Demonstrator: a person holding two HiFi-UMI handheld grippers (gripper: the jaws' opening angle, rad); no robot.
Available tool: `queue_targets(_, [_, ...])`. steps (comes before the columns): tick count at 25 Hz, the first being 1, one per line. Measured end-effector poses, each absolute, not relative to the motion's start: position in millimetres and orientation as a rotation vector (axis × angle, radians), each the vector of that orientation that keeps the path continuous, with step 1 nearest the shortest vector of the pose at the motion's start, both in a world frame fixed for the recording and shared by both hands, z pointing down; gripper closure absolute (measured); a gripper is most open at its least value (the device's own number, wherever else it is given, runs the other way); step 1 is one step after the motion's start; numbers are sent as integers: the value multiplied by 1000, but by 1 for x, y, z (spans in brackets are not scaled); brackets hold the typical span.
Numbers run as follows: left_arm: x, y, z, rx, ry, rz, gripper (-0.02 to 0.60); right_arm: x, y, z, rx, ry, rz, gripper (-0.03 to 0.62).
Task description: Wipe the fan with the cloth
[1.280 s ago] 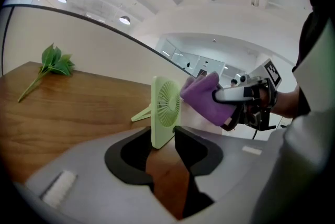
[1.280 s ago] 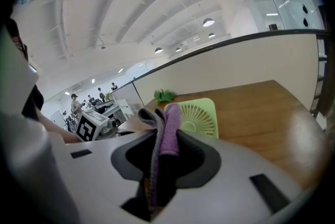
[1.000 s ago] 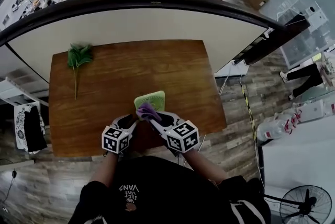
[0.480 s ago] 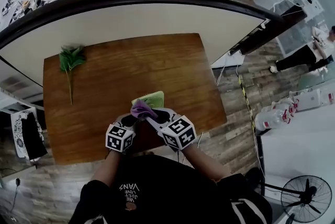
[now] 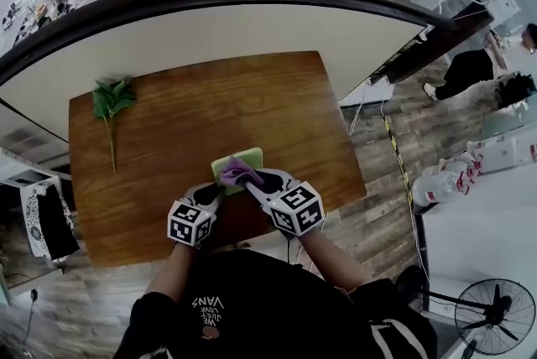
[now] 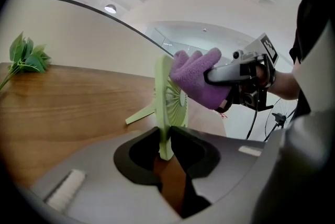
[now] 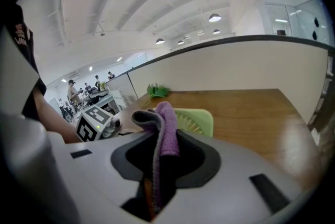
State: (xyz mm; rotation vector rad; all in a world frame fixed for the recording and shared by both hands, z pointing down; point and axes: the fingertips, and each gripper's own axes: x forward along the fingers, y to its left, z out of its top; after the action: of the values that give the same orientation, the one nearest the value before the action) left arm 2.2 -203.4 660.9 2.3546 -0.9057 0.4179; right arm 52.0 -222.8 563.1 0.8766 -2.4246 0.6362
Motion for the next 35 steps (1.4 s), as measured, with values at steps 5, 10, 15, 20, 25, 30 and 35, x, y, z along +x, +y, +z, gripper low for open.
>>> queue_targets(5, [2, -203, 662, 2358, -897, 427, 505, 80, -229, 566, 959, -2386, 665, 494])
queue_targets(10, [1, -202, 662, 2361, -888, 432, 505, 109, -233, 566, 1050, -2345, 686, 494])
queue_targets(15, [2, -203, 661, 2355, -884, 429, 505, 135, -240, 567, 1153, -2293, 690, 494])
queue_targets(20, [3, -203, 662, 2350, -900, 426, 503, 145, -236, 564, 1202, -2275, 694, 493])
queue_targets(25, [2, -202, 659, 2350, -935, 428, 503, 122, -219, 551, 1107, -2375, 667, 494])
queue_targets(30, [-12, -192, 653, 2337, -1007, 401, 502, 75, -197, 554, 886, -2452, 614, 494])
queue_targets(35, [-35, -180, 645, 2300, -1110, 361, 503, 30, -180, 569, 659, -2451, 492, 493])
